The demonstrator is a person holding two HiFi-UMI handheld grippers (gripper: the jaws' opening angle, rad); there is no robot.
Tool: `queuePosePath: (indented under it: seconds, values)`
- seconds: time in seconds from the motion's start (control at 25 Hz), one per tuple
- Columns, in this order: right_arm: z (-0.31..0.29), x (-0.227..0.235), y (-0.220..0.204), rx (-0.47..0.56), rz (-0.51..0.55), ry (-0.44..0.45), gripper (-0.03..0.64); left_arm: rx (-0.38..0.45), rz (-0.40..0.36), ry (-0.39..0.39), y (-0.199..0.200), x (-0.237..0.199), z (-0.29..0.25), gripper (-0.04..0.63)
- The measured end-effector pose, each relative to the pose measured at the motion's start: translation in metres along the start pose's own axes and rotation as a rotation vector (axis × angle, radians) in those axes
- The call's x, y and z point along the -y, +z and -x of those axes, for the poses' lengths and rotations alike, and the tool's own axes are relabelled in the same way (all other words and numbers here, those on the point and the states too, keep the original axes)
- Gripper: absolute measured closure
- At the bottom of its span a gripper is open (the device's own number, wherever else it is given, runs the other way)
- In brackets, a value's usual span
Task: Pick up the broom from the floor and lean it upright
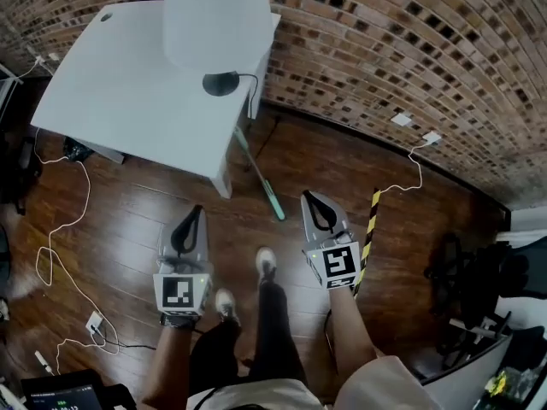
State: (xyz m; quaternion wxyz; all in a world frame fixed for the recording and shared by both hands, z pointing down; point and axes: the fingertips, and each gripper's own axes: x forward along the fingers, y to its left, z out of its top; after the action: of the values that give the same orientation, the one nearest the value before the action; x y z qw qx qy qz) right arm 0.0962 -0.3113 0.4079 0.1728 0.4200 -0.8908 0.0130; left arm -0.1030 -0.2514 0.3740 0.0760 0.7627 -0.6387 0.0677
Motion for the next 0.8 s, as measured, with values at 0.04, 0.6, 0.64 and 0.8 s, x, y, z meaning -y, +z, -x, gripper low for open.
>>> queuePosePath:
  seconds: [0.04,0.6,0.64,0.8]
  values:
    - [0.018,-0.006,0.015,0.007,-0.005,-0.018,0.604,0.02,-0.013,-0.018,0.014,0.001,0.009,0.592]
    - [0.21,-0.048,0.164,0.146,0.016,-0.21,0.604,0.18,-0.081,-0.132,0.147,0.016,0.124,0.594]
    - [0.219,-0.05,0.169,0.155,0.02,-0.212,0.604,0.166,-0.081,-0.137,0.15,0.019,0.131,0.594]
    - [0.244,-0.054,0.184,0.184,0.013,-0.228,0.604,0.189,-0.094,-0.1,0.154,0.015,0.154,0.594]
